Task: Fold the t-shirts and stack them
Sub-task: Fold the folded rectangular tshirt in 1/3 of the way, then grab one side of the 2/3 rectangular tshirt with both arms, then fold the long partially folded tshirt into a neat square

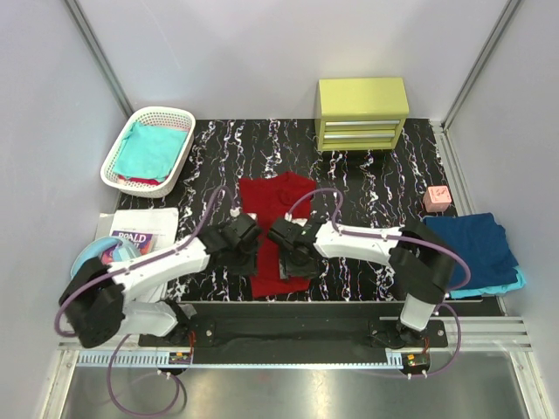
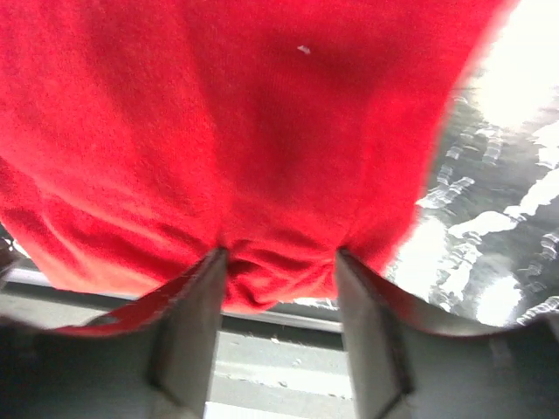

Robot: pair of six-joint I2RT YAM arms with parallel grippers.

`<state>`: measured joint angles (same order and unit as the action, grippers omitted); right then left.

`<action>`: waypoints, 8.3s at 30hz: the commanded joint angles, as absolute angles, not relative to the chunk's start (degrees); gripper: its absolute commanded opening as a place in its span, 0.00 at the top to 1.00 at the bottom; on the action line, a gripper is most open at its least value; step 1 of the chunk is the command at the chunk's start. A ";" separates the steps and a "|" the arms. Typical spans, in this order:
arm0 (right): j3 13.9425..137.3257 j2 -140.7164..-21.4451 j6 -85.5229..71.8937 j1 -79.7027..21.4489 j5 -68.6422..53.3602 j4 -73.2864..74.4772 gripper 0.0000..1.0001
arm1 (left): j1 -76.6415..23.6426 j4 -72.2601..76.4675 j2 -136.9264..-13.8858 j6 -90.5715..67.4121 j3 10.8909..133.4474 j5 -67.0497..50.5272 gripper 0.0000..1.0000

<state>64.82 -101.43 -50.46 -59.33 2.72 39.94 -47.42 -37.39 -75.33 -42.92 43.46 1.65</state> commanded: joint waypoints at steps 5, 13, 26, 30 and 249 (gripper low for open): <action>82.42 -92.20 -44.48 -59.68 18.10 50.00 0.22 | -47.81 -41.92 -59.86 -43.43 53.15 19.59 0.41; 71.83 -87.73 -49.73 -59.77 18.10 52.47 0.28 | -50.00 -39.56 -59.33 -48.58 44.60 15.03 0.49; 52.03 -79.27 -54.93 -60.03 16.79 47.91 0.37 | -62.92 -36.48 -56.14 -56.69 34.28 21.00 0.53; 52.03 -81.82 -54.67 -60.73 15.65 45.01 0.37 | -65.12 -33.94 -61.16 -57.74 35.50 21.80 0.53; 157.15 -156.89 -20.92 -27.25 17.92 44.65 0.34 | -18.02 -35.69 -132.03 -27.60 118.31 16.78 0.36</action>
<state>155.30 -156.81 -21.61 -28.56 16.80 44.75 -18.72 -35.22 -134.34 -27.55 118.48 15.09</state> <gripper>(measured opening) 0.520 0.547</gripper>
